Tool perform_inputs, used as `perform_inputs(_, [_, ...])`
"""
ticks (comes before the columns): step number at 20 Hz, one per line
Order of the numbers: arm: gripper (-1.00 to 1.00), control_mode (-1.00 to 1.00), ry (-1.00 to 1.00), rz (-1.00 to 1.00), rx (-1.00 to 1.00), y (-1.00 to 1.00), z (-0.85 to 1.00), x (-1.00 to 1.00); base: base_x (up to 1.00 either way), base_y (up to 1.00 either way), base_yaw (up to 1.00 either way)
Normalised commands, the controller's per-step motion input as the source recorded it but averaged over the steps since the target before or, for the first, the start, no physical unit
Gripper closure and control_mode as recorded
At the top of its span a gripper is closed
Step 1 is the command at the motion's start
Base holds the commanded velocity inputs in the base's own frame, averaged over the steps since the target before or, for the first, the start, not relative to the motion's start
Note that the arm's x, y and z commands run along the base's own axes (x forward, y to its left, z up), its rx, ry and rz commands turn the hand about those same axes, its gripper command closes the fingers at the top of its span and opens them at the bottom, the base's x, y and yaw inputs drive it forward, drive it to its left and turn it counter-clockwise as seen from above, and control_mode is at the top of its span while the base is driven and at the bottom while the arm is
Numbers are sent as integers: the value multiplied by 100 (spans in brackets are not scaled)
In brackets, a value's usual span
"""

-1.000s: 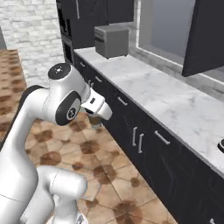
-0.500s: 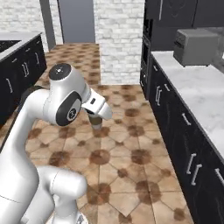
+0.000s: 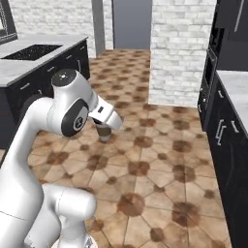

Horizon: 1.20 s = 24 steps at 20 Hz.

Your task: Sort all alcoholic drinks to one cabinet, and non-alcoholic drinks to the other.

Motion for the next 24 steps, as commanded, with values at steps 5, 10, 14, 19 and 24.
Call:
perform_inputs(5, [100,100,0,0,0,0,0,0,100,0,30])
perform_inputs(10, [100,100,0,0,0,0,0,0,100,0,24])
perform_inputs(14, [100,100,0,0,0,0,0,0,100,0,16])
perform_inputs(19, [100,100,0,0,0,0,0,0,100,0,14])
perform_inputs(24, [100,100,0,0,0,0,0,0,100,0,3])
